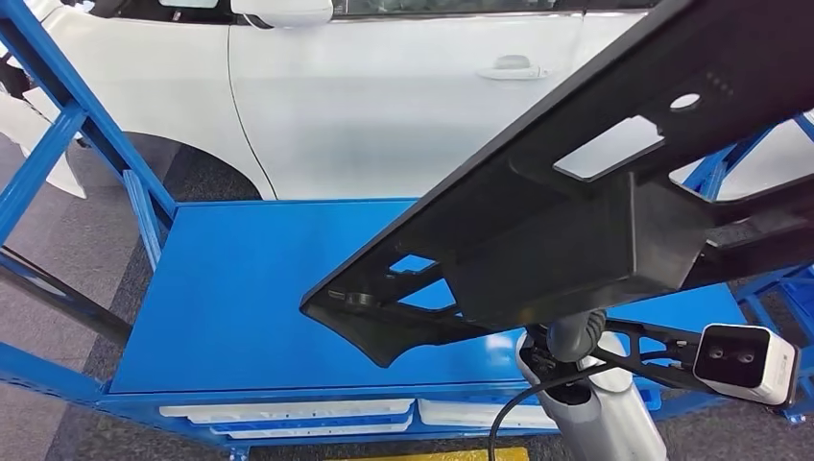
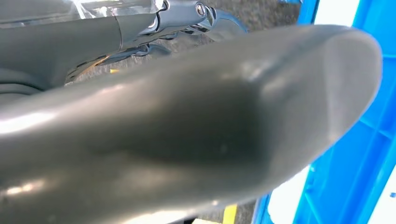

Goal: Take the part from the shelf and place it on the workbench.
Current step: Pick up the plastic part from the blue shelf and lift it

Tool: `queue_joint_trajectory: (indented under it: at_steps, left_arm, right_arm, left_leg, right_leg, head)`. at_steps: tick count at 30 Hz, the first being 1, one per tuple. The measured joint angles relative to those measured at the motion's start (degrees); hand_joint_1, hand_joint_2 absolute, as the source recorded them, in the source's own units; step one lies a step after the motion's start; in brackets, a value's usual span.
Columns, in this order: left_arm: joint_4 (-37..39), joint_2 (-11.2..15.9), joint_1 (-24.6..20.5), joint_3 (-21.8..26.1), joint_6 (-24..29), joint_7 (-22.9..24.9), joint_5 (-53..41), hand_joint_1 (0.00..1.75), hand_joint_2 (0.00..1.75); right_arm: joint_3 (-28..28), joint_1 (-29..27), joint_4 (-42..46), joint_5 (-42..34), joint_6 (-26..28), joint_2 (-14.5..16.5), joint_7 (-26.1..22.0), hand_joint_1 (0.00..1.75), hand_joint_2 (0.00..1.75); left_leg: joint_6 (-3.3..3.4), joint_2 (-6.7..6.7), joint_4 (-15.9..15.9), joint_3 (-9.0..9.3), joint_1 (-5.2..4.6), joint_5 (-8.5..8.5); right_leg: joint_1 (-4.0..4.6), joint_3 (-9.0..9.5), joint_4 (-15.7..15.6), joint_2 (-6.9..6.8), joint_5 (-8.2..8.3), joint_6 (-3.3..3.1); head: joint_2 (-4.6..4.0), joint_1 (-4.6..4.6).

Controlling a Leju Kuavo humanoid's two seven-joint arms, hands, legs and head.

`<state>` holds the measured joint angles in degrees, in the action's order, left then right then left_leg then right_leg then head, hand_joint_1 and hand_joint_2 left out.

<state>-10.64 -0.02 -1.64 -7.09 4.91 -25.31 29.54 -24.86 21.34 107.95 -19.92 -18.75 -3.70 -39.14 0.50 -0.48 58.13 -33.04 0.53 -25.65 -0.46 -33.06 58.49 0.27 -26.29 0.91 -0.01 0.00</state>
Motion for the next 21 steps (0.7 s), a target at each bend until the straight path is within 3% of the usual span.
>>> queue_joint_trajectory:
  at_steps: [2, 4, 5, 8, 9, 10, 11, 13, 15, 18, 19, 21]
  left_arm:
    - [0.0, 0.0, 0.0, 0.0, 0.1, 0.2, -0.1, 0.00, 0.00]
    - [0.0, 0.1, 0.0, 0.0, 0.1, 0.6, -0.1, 0.00, 0.00]
    - [0.0, 0.1, -0.1, 0.0, 0.1, 0.9, -0.1, 0.00, 0.00]
    - [0.0, 0.1, -0.1, 0.0, 0.3, 2.0, -0.2, 0.00, 0.00]
    - [0.0, 0.1, -0.1, 0.0, 0.4, 2.3, -0.2, 0.00, 0.00]
    - [0.0, 0.2, -0.1, 0.0, 0.4, 2.6, -0.2, 0.00, 0.00]
    - [0.0, 0.2, -0.1, 0.0, 0.4, 2.8, -0.2, 0.00, 0.00]
    - [0.0, 0.2, -0.3, 0.1, 0.4, 3.4, -0.2, 0.00, 0.00]
    - [0.0, 0.3, -0.4, 0.1, 0.3, 4.3, -0.2, 0.00, 0.00]
    - [0.0, 0.2, -0.3, 0.1, 0.5, 5.9, -0.2, 0.00, 0.00]
    - [0.0, 0.2, -0.3, 0.1, 0.5, 6.3, -0.2, 0.00, 0.00]
    - [0.0, 0.1, -0.4, 0.1, 0.7, 6.8, -0.2, 0.00, 0.00]
  right_arm:
    - [-0.4, -0.4, -0.4, 2.0, 0.2, -0.3, 0.0, 1.75, 1.75]
    - [-1.4, -0.7, -1.0, 3.0, 0.0, -1.1, -0.1, 1.75, 1.75]
    - [-1.8, -0.8, -1.3, 3.0, -0.5, -1.5, -0.1, 1.75, 1.75]
    - [-2.2, -0.9, -2.0, 2.3, -2.1, -2.2, -0.1, 1.75, 1.75]
    - [-2.2, -0.9, -2.2, 2.0, -2.3, -2.4, -0.1, 1.75, 1.75]
    - [-2.3, -0.9, -2.4, 1.8, -2.2, -2.6, -0.1, 1.75, 1.75]
    - [-2.3, -0.8, -2.5, 1.5, -2.0, -2.8, -0.1, 1.75, 1.75]
    - [-2.5, -0.7, -2.6, 0.6, -1.3, -3.2, -0.1, 1.75, 1.75]
    - [-2.5, -0.6, -2.6, 0.2, -0.8, -3.6, -0.2, 1.75, 1.75]
    - [-2.4, -0.8, -2.1, 0.8, -1.2, -3.8, -0.1, 1.75, 1.75]
    - [-2.3, -0.9, -1.8, 0.9, -1.3, -3.8, -0.1, 1.75, 1.75]
    - [-2.3, -0.9, -1.3, 0.9, -1.5, -3.8, -0.1, 1.75, 1.75]
  left_leg:
    - [-0.71, 0.01, -0.1, -0.33, -0.02, 0.32]
    - [-1.28, 0.06, 0.9, -0.82, 0.08, -0.84]
    - [-1.48, 0.09, 2.9, -1.59, 0.12, -2.45]
    - [-1.79, 0.15, 13.4, -5.40, 0.26, -8.47]
    - [-1.82, 0.15, 15.5, -5.86, 0.26, -9.15]
    - [-1.79, 0.15, 15.5, -5.33, 0.26, -8.82]
    - [-1.67, 0.16, 13.1, -3.62, 0.25, -7.57]
    - [-1.25, 0.15, 5.2, 1.16, 0.18, -4.89]
    - [-0.78, 0.12, 0.4, 3.64, 0.01, -3.92]
    - [-0.02, 0.17, -0.4, 3.51, -0.05, -3.32]
    - [0.31, 0.28, -0.5, 3.42, 0.05, -2.84]
    - [0.84, 0.56, -0.8, 2.98, 0.27, -1.95]
  right_leg:
    - [0.10, -0.31, -0.3, 0.07, 0.31, -0.62]
    - [-0.09, -0.58, -0.8, -0.10, 0.89, -1.42]
    - [-0.19, -0.79, -1.0, -0.22, 1.17, -1.84]
    - [0.09, -1.73, -1.1, -0.43, 1.80, -2.45]
    - [0.20, -2.04, -1.0, -0.46, 2.06, -2.46]
    - [0.29, -2.32, -1.0, -0.45, 2.30, -2.41]
    - [0.35, -2.56, -0.9, -0.44, 2.51, -2.32]
    - [0.51, -3.01, -0.4, -0.41, 2.80, -2.00]
    - [0.67, -3.40, 0.0, -0.42, 3.07, -1.50]
    - [0.62, -3.61, 0.0, -0.39, 3.59, -0.50]
    - [0.58, -3.87, 0.6, -0.34, 3.05, -0.14]
    - [0.29, -5.60, 5.0, -0.26, -0.41, 0.58]
  head:
    - [-0.01, -0.03]
    - [0.00, -0.06]
    - [0.01, -0.10]
    - [0.00, -0.17]
    - [0.00, -0.17]
    - [0.00, -0.20]
    - [0.01, -0.20]
    - [0.01, -0.20]
    - [0.01, -0.15]
    - [0.00, -0.15]
    - [0.00, -0.10]
    - [0.01, 0.03]
